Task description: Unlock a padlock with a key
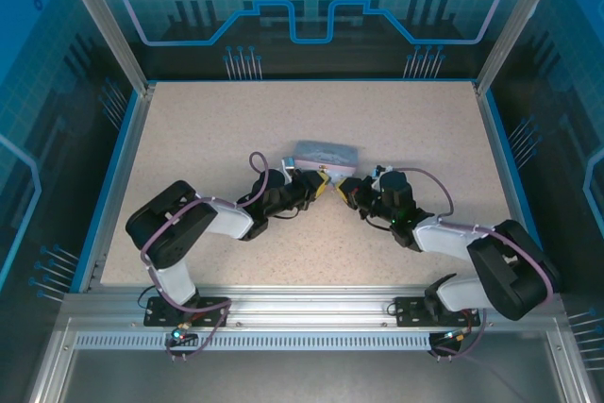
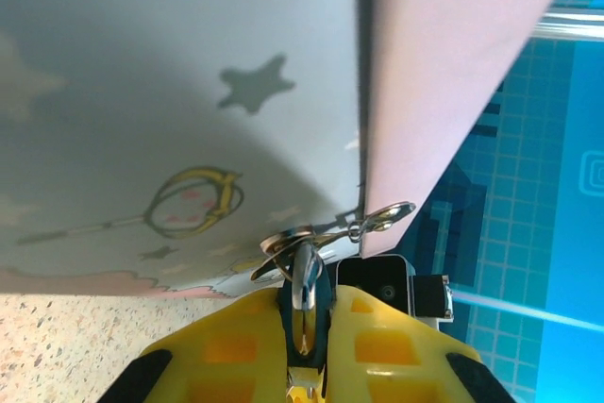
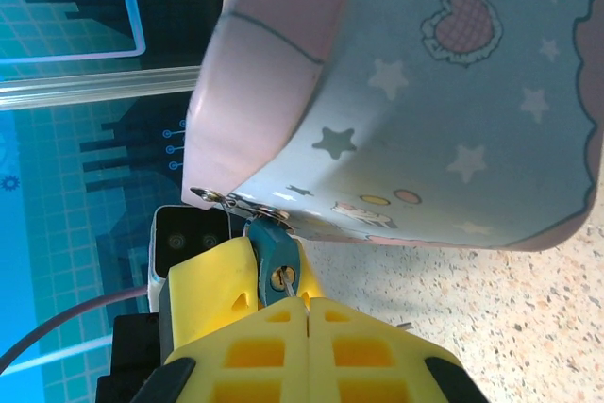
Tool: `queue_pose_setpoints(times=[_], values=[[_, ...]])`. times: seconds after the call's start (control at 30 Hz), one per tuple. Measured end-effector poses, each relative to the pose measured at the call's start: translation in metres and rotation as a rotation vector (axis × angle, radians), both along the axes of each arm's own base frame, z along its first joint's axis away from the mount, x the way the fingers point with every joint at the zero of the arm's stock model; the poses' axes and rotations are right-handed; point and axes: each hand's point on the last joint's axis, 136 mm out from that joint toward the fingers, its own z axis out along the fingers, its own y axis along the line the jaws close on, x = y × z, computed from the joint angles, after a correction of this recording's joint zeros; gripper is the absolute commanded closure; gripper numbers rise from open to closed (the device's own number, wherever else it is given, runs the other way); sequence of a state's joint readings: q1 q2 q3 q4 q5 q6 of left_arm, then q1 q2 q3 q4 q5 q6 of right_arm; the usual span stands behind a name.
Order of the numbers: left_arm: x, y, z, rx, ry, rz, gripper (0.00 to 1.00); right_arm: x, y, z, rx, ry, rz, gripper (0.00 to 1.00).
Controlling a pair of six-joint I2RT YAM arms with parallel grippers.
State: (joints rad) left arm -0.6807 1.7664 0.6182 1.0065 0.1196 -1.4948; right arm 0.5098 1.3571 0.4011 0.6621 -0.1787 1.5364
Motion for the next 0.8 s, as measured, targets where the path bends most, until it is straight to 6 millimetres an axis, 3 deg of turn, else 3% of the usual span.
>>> queue_pose_setpoints(times=[0.5,0.8], values=[[0.010,0.006,0.002,-0.013,-0.017,0.075,1.00,0.013,0.006,0.001,0.097,-0.010,-0.036,1.00],[0.013,0.009,0.000,-0.008,-0.015,0.096,1.00,0.017,0.009,0.002,0.034,0.004,-0.008,1.00]])
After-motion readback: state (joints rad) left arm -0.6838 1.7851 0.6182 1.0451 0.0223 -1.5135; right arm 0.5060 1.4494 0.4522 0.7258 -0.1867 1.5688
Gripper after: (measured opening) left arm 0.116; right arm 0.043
